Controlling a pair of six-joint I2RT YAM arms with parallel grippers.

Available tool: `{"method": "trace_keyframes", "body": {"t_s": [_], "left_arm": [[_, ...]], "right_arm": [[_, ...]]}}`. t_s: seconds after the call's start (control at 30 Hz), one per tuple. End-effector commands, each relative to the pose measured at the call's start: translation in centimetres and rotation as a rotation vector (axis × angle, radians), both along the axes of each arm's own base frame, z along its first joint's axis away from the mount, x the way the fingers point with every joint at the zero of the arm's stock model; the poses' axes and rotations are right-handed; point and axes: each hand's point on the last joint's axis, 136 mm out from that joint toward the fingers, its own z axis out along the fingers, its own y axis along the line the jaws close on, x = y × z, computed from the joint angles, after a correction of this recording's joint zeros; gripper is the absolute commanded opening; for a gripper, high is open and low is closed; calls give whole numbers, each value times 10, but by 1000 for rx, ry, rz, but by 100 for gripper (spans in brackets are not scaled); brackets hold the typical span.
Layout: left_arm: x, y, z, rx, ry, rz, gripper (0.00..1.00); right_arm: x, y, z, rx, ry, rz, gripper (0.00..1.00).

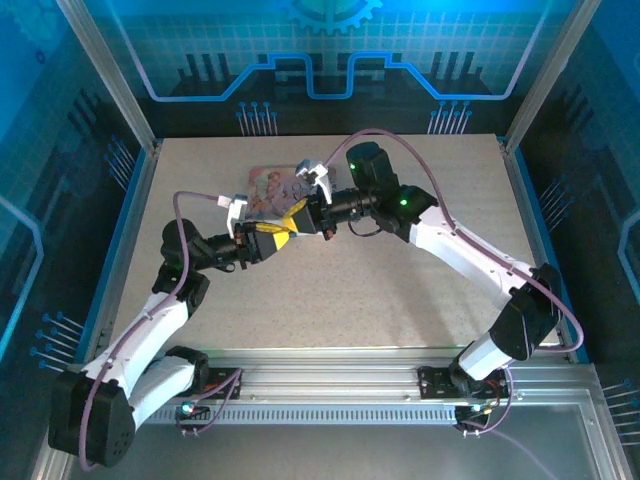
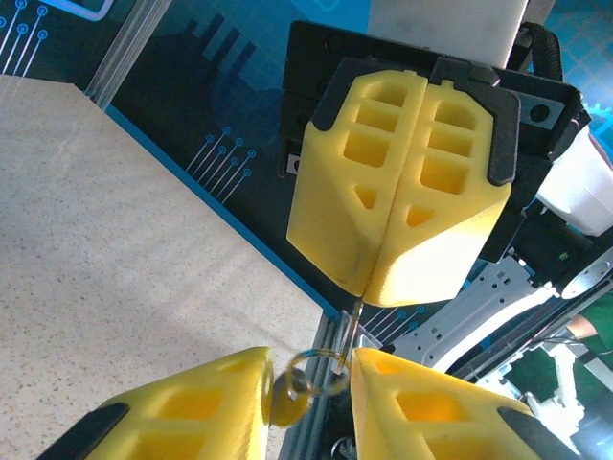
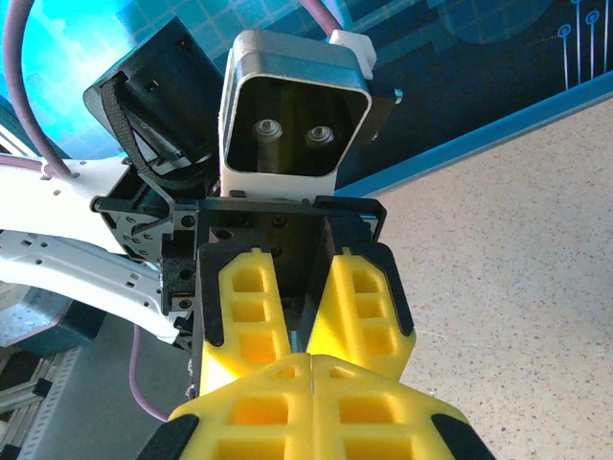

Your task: Unlock the padlock with the key

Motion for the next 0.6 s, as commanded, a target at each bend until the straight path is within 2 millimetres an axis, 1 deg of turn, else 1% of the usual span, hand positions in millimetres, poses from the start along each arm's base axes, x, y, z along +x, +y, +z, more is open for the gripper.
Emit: {"method": "trace_keyframes", "body": {"t_s": [0.0,0.1,0.17,0.3,0.43,0.57], "left_arm": [[-4,-1,1,1,-23,-14,30],[-4,-1,3,0,-27,-16,25],[-4,-1,4,0,-28,-16,20],[-4,-1,4,-1,-27,-17,14],[-4,-1,4,-1,-26,-12,0],[-4,0,3,-2,-29,3,0]], "right_arm": [[-8,6,-1,13,10,41,0],[-8,7,-1,15,11,43,0],[-8,7,-2,15,11,45,0],[-8,7,-3,13,14,47,0],[-6,8,-6,7,19,46,0],[-3,9,-9,3,25,38,0]]}}
